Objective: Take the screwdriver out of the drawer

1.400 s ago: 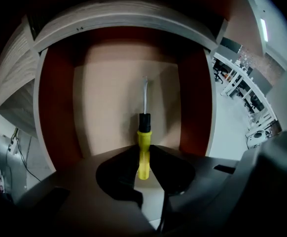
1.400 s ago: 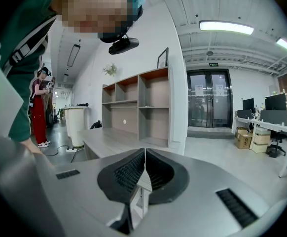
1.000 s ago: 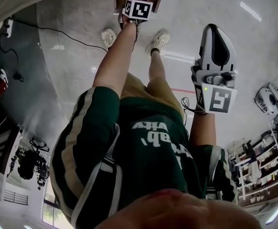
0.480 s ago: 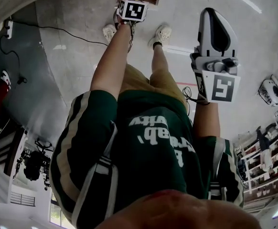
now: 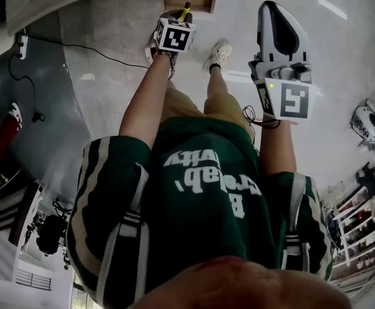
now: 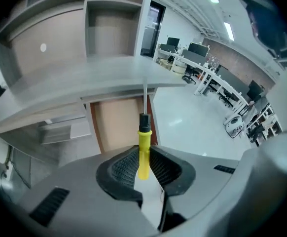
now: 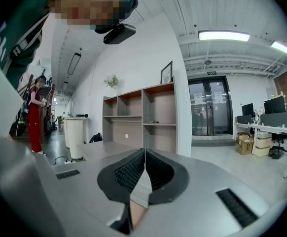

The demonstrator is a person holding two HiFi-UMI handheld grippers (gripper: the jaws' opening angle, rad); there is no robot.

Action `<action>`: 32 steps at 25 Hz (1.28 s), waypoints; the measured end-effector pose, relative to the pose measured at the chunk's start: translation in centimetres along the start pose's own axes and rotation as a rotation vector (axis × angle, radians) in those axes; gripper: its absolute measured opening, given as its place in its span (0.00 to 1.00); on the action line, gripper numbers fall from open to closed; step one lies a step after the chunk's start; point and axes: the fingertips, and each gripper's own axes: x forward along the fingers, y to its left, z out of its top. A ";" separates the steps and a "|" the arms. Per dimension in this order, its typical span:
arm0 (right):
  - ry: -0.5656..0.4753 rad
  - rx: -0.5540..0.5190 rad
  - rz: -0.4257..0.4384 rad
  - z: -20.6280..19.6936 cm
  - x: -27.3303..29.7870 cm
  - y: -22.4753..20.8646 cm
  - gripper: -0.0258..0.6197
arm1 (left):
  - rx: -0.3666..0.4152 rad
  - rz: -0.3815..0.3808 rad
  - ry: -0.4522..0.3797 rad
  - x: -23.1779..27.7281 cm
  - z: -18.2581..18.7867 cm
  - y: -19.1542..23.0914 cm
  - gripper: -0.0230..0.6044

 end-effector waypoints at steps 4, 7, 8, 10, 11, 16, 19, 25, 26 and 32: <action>-0.029 -0.019 0.015 2.6 0.3 1.3 0.09 | 0.019 0.007 -0.080 -4.8 2.1 -0.1 0.16; -0.042 -0.023 0.018 4.2 0.6 1.7 0.09 | 0.021 0.012 -0.144 -8.2 4.4 0.1 0.16; -0.048 -0.025 0.019 4.7 0.6 1.9 0.09 | 0.022 0.015 -0.165 -9.3 5.2 0.2 0.16; -0.062 -0.032 0.023 5.8 0.7 2.4 0.09 | 0.024 0.025 -0.211 -11.6 6.8 0.6 0.16; -0.070 -0.038 0.026 6.4 0.7 2.6 0.09 | 0.027 0.031 -0.237 -12.7 7.7 0.9 0.16; -0.106 -0.070 0.031 8.9 1.0 3.4 0.09 | 0.043 0.059 -0.358 -18.1 12.0 1.6 0.16; -0.120 -0.082 0.023 11.0 1.1 3.6 0.09 | 0.059 0.071 -0.438 -21.9 14.7 1.6 0.16; -0.152 -0.109 0.022 15.4 1.6 4.7 0.09 | 0.094 0.113 -0.623 -30.2 19.4 1.7 0.16; -0.161 -0.112 0.022 15.9 1.6 4.8 0.09 | 0.106 0.116 -0.652 -31.3 20.1 1.5 0.16; -0.216 -0.115 0.015 19.8 1.5 5.6 0.09 | 0.168 0.068 -0.795 -37.5 24.0 -0.1 0.16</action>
